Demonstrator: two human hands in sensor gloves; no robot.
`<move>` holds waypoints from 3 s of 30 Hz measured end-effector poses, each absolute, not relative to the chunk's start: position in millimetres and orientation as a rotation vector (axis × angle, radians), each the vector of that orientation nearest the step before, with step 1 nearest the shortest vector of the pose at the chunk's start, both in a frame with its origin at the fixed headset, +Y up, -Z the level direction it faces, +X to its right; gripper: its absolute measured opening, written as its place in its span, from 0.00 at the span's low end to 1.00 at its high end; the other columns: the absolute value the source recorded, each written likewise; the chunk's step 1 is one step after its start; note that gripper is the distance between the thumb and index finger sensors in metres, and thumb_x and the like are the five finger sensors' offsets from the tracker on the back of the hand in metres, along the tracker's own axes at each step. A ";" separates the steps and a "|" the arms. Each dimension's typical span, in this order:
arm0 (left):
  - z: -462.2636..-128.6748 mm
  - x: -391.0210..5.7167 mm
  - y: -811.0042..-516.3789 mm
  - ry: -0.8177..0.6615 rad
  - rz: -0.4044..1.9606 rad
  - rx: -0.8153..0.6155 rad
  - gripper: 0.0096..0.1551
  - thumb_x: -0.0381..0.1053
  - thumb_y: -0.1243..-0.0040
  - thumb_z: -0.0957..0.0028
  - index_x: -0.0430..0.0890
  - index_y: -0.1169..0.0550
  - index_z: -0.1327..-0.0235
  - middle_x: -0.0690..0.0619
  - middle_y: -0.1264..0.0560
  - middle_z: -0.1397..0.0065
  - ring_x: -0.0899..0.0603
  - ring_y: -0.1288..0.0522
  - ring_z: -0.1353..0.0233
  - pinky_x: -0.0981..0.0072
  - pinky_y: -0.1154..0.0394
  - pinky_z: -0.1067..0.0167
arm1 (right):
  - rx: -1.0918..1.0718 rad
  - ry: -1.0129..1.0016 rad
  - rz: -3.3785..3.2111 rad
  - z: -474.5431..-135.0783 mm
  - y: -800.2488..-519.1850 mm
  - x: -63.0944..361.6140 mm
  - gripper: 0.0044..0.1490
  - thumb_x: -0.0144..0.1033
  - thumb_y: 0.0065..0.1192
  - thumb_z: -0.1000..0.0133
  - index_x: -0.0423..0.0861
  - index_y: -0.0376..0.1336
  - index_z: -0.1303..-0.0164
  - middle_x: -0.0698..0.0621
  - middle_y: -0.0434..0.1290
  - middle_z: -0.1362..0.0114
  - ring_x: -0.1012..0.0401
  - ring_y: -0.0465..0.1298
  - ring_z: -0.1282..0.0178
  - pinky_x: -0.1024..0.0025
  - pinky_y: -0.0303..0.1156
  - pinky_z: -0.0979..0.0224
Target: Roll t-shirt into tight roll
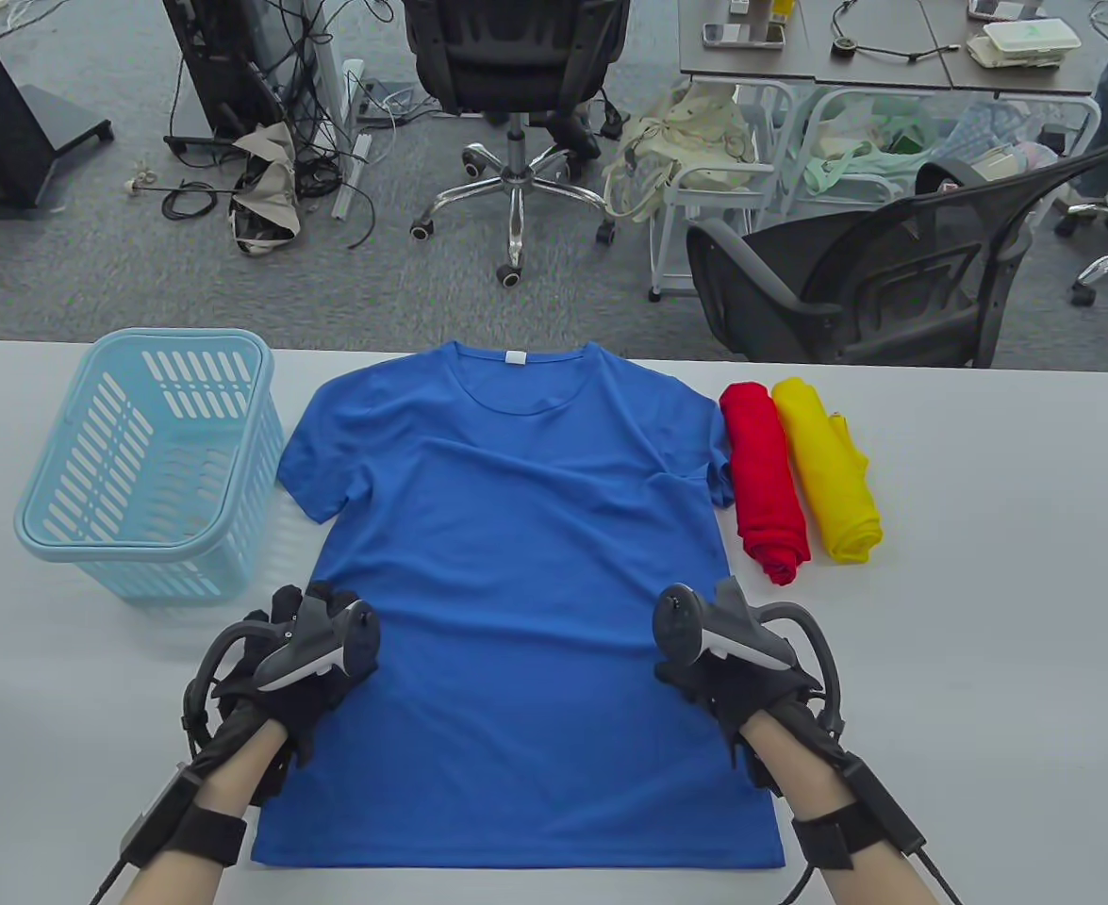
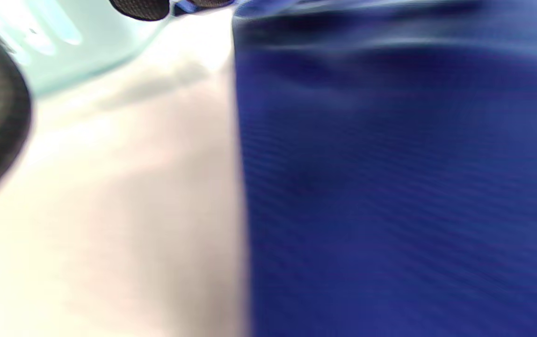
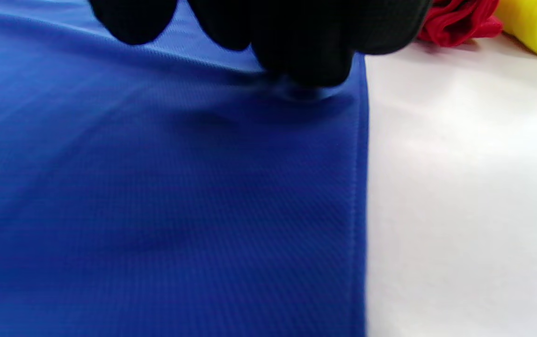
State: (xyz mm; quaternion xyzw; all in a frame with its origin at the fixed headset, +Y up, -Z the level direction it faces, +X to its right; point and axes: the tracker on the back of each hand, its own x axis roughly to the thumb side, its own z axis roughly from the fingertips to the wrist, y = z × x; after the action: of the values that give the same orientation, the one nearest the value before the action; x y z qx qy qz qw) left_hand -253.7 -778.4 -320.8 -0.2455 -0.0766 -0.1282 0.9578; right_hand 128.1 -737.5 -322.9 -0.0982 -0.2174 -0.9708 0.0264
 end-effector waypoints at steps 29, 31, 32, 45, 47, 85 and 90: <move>-370.6 -237.2 -737.9 -0.174 -0.131 -0.443 0.37 0.56 0.75 0.39 0.48 0.56 0.16 0.39 0.54 0.11 0.31 0.47 0.14 0.37 0.41 0.22 | -0.137 -0.855 -2.959 -355.0 -763.7 117.4 0.48 0.55 0.45 0.33 0.49 0.33 0.10 0.39 0.33 0.10 0.38 0.38 0.11 0.40 0.49 0.18; -389.0 -234.6 -733.6 -0.163 -0.119 -0.467 0.37 0.55 0.74 0.38 0.46 0.57 0.16 0.38 0.55 0.11 0.31 0.47 0.15 0.37 0.41 0.22 | -0.189 -0.854 -2.972 -351.9 -761.9 106.6 0.49 0.56 0.44 0.33 0.49 0.32 0.10 0.39 0.32 0.10 0.38 0.37 0.11 0.40 0.48 0.18; -400.3 -232.4 -733.5 -0.155 -0.115 -0.487 0.37 0.55 0.74 0.38 0.46 0.57 0.16 0.38 0.55 0.11 0.31 0.48 0.15 0.37 0.41 0.22 | -0.221 -0.868 -2.981 -350.3 -761.8 99.4 0.49 0.57 0.43 0.33 0.49 0.31 0.10 0.39 0.32 0.10 0.38 0.37 0.11 0.40 0.48 0.18; -479.7 -235.7 -786.4 -0.064 -0.183 -0.692 0.41 0.63 0.80 0.43 0.53 0.73 0.24 0.36 0.73 0.16 0.25 0.65 0.17 0.28 0.52 0.23 | -0.162 -0.979 -2.991 -350.5 -773.9 109.5 0.53 0.61 0.42 0.34 0.51 0.25 0.12 0.41 0.25 0.12 0.39 0.29 0.12 0.38 0.41 0.18; -483.6 -234.5 -778.4 -0.097 -0.192 -0.669 0.39 0.61 0.80 0.41 0.54 0.70 0.22 0.38 0.70 0.14 0.27 0.62 0.15 0.31 0.48 0.22 | -0.137 -0.983 -3.000 -351.3 -772.2 114.2 0.53 0.60 0.44 0.34 0.51 0.26 0.12 0.41 0.26 0.12 0.39 0.30 0.12 0.38 0.42 0.18; -500.9 -238.0 -752.5 -0.144 -0.377 -0.638 0.41 0.45 0.47 0.46 0.58 0.47 0.19 0.41 0.48 0.12 0.37 0.36 0.18 0.40 0.32 0.25 | -1.348 -0.757 -2.509 -243.4 -759.1 -127.9 0.45 0.40 0.60 0.35 0.61 0.41 0.14 0.41 0.41 0.14 0.51 0.58 0.25 0.47 0.56 0.23; -498.6 -231.5 -759.6 -0.157 -0.467 -0.538 0.44 0.59 0.45 0.46 0.59 0.51 0.20 0.43 0.46 0.12 0.39 0.35 0.19 0.42 0.33 0.24 | -1.348 -0.735 -2.534 -245.0 -758.7 -130.6 0.44 0.40 0.63 0.37 0.61 0.44 0.15 0.42 0.46 0.14 0.51 0.61 0.27 0.47 0.58 0.24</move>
State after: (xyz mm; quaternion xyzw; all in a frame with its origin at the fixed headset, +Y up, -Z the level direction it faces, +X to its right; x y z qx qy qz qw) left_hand -231.5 -759.6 -498.6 -0.2633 -0.0767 -0.2286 0.9341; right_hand -130.6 -758.7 -245.0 -0.4531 -0.2472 -0.8519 0.0893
